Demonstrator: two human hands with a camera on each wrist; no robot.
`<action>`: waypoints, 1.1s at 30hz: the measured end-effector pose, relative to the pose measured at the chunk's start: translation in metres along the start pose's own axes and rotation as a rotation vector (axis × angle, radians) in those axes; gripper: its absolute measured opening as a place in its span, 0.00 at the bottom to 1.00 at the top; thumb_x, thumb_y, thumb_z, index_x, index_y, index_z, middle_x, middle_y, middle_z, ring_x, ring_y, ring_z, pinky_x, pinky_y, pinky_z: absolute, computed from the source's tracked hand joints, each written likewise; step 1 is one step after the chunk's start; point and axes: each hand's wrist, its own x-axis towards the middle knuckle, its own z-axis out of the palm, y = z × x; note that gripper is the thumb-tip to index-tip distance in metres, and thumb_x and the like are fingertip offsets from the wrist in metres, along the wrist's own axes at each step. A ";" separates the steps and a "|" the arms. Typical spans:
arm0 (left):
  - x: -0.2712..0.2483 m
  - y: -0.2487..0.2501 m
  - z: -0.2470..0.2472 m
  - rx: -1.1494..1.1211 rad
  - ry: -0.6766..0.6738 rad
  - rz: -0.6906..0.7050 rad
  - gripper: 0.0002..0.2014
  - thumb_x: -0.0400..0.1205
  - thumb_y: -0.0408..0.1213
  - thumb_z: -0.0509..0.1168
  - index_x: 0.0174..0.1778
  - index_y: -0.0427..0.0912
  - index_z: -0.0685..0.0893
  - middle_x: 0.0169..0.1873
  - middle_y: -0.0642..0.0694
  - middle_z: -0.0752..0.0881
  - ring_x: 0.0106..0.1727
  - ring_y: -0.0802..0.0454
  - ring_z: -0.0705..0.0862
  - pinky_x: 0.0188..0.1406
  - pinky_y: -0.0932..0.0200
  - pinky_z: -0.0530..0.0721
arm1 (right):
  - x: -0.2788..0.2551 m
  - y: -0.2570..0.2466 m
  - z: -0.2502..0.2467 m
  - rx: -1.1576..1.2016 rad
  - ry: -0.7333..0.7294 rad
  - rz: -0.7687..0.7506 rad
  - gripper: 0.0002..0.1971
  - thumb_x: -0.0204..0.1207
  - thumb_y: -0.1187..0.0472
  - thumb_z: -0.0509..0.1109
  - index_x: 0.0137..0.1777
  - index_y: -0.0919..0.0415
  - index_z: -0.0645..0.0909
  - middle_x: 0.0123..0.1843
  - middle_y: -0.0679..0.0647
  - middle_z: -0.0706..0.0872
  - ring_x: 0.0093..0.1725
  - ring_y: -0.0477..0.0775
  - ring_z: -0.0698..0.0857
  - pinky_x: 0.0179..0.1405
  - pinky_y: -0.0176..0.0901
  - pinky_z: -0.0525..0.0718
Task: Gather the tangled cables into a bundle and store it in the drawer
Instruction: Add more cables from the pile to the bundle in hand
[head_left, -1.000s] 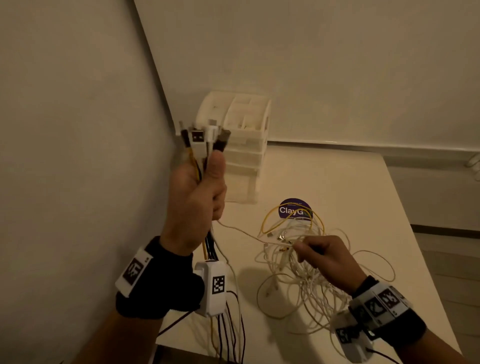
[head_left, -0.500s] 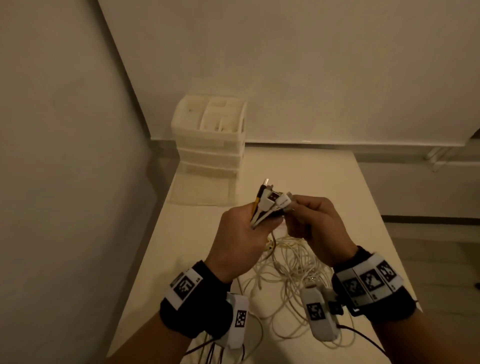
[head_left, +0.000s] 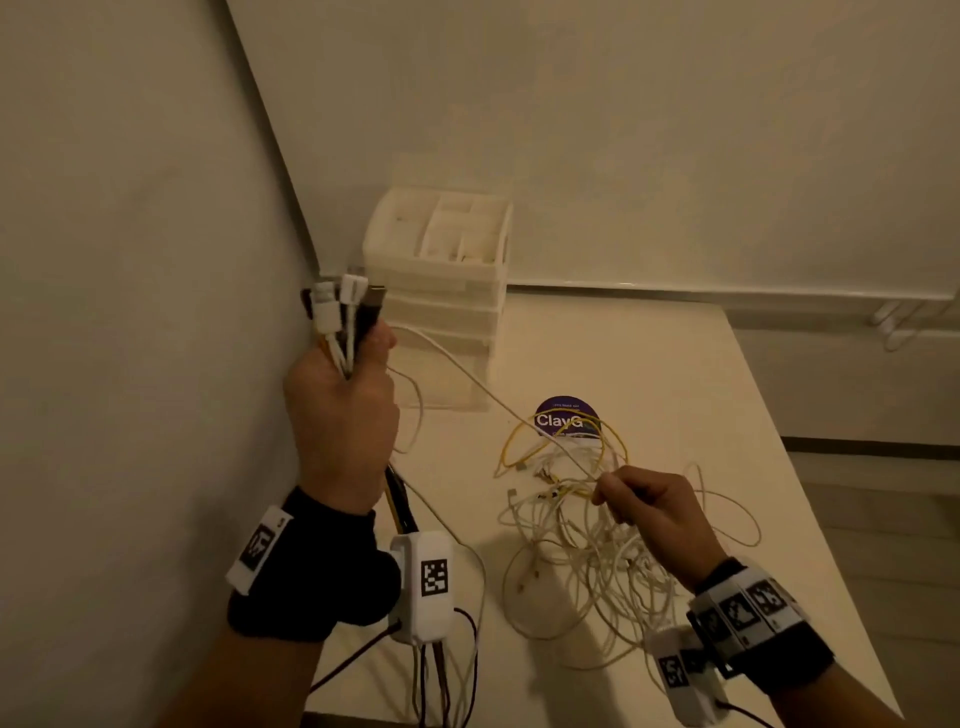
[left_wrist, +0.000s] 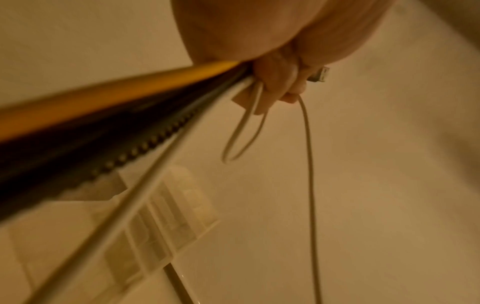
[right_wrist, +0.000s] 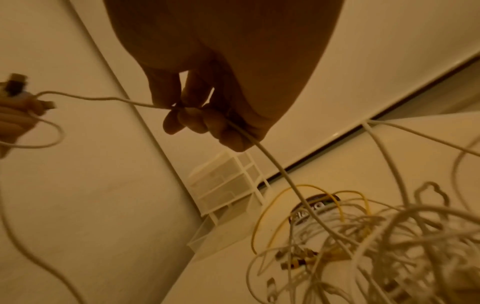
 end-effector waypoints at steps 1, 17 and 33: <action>0.002 -0.001 -0.002 -0.024 0.037 -0.015 0.15 0.82 0.42 0.67 0.31 0.43 0.74 0.15 0.55 0.71 0.17 0.54 0.65 0.22 0.61 0.67 | 0.001 0.003 0.001 -0.003 0.027 0.020 0.18 0.80 0.48 0.69 0.32 0.58 0.85 0.25 0.54 0.78 0.28 0.44 0.75 0.32 0.33 0.75; -0.062 0.009 0.060 0.187 -0.580 0.194 0.10 0.77 0.33 0.73 0.52 0.51 0.89 0.41 0.62 0.90 0.45 0.70 0.88 0.44 0.72 0.82 | 0.025 -0.123 -0.015 0.114 -0.006 -0.228 0.17 0.76 0.56 0.71 0.25 0.57 0.80 0.23 0.51 0.78 0.25 0.47 0.71 0.28 0.39 0.70; -0.008 0.029 0.029 0.140 0.047 0.288 0.13 0.80 0.39 0.71 0.56 0.35 0.88 0.47 0.46 0.91 0.47 0.60 0.87 0.50 0.60 0.85 | 0.009 0.007 -0.012 0.051 -0.031 0.039 0.16 0.82 0.57 0.66 0.34 0.60 0.85 0.24 0.47 0.75 0.26 0.45 0.73 0.32 0.42 0.73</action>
